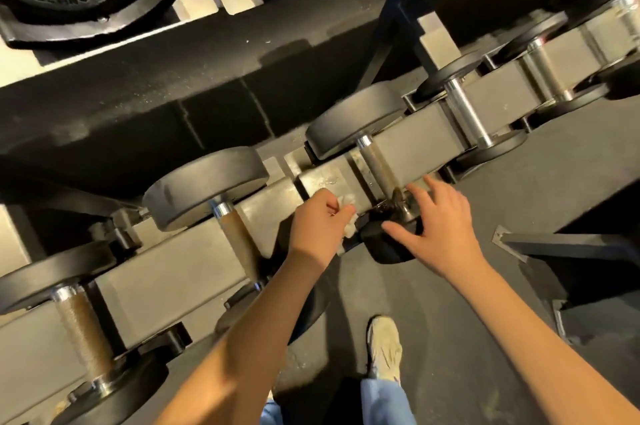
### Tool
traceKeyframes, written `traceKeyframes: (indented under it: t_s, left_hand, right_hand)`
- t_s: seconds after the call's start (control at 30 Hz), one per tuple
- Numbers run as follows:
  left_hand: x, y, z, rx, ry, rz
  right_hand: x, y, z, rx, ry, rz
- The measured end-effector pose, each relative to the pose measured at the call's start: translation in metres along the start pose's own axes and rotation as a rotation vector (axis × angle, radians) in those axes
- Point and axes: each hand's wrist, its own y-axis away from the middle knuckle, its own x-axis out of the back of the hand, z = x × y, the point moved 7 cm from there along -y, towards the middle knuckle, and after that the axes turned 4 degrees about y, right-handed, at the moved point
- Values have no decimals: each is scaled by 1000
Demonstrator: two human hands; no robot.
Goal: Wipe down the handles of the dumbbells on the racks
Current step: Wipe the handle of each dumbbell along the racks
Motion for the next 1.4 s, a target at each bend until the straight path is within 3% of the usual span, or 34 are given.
traceKeyframes:
  t_s: [0.2, 0.37, 0.5, 0.67, 1.03, 1.13, 1.27, 1.4]
  left_hand:
    - [-13, -37, 15, 20, 80, 236]
    - [-31, -58, 28, 59, 116, 332]
    - [-57, -47, 27, 64, 128, 372]
    - [-78, -27, 9, 170, -10, 253]
    - [-45, -52, 46, -58, 126, 531]
    - [-52, -52, 39, 5, 64, 493]
    - [-77, -32, 15, 175, -38, 307]
    - [-78, -24, 25, 104, -121, 311]
  right_hand:
    - [3, -27, 27, 87, -297, -167]
    - [-2, -33, 35, 15, -499, -91]
    - [0, -32, 34, 34, -506, -71]
    - [-2, -33, 34, 66, -493, -36]
    - [-2, -32, 33, 44, -530, -36]
    - [-3, -33, 33, 40, -527, -30]
    - [-3, -33, 33, 39, -507, -40]
    - [-2, -32, 33, 37, -509, -47]
